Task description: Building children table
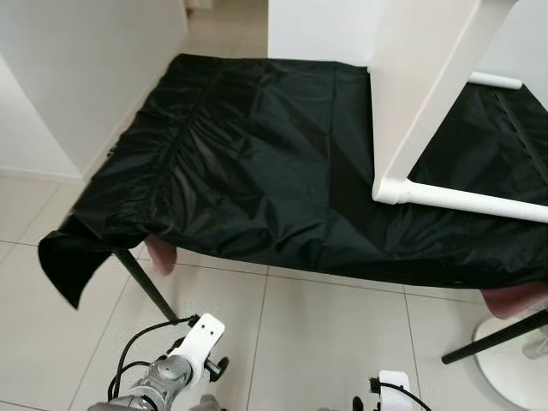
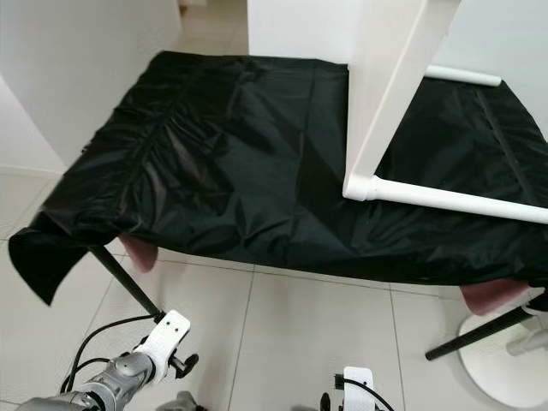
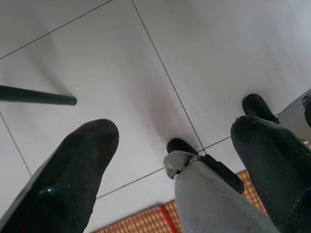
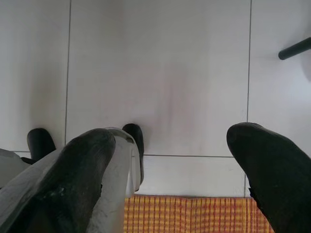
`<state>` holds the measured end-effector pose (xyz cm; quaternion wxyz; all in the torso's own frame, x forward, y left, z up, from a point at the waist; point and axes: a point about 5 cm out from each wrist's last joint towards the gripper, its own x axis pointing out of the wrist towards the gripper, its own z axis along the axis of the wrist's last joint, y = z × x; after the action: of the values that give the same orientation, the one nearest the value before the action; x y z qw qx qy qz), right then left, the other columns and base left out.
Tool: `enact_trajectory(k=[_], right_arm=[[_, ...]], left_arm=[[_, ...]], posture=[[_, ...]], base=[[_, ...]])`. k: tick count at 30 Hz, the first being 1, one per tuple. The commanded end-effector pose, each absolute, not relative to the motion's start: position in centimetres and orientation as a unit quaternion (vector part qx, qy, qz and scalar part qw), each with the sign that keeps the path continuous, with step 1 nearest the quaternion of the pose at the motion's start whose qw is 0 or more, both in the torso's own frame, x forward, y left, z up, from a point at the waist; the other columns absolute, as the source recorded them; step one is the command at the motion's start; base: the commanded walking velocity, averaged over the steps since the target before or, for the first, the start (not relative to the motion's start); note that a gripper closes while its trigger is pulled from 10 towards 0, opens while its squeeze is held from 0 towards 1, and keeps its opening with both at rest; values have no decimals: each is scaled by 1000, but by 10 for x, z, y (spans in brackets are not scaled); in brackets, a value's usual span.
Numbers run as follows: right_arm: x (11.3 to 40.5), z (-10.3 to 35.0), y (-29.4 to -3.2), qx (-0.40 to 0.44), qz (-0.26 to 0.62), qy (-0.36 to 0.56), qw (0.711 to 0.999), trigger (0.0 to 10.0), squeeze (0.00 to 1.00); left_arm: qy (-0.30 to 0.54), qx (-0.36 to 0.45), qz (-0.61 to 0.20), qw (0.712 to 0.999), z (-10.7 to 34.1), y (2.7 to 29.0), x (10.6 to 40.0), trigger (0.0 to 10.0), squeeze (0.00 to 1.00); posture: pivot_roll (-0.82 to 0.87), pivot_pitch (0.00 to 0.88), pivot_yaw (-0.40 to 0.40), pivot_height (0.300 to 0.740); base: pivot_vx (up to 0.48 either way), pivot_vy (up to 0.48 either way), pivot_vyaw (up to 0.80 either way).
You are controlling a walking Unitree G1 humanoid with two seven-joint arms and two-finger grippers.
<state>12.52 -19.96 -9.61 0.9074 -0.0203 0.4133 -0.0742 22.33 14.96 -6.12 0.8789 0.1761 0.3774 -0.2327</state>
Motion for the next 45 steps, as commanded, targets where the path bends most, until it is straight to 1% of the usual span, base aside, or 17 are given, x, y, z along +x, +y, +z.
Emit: enact_trajectory(k=[1,5,10,12,37,45], right_arm=[[113,-102,-196,-19,-73,442,894,10000,0],[110,-103,-196,-20,-73,447,891,10000,0],[107,-104,-197,-16,-76,454,888,10000,0],[101,-106,-198,-13,-82,466,881,10000,0],[86,-110,-198,-3,-90,490,867,10000,0],[86,-110,-200,-5,-90,493,866,10000,0]], left_arm=[[390,199,-200,877,-66,158,217,10000,0],[392,196,-199,877,-66,160,216,10000,0],[392,194,-198,877,-67,160,216,10000,0],[393,194,-197,877,-67,159,215,10000,0],[398,192,-200,874,-69,156,213,10000,0],[399,182,-202,876,-70,151,211,10000,0]], posture=[[14,0,22,740],[14,0,19,740],[17,0,19,740],[16,0,20,740],[1,0,16,740],[4,0,13,740]], base=[[0,0,0],[0,0,0],[0,-276,0],[0,-352,0],[0,-416,0],[0,0,0]])
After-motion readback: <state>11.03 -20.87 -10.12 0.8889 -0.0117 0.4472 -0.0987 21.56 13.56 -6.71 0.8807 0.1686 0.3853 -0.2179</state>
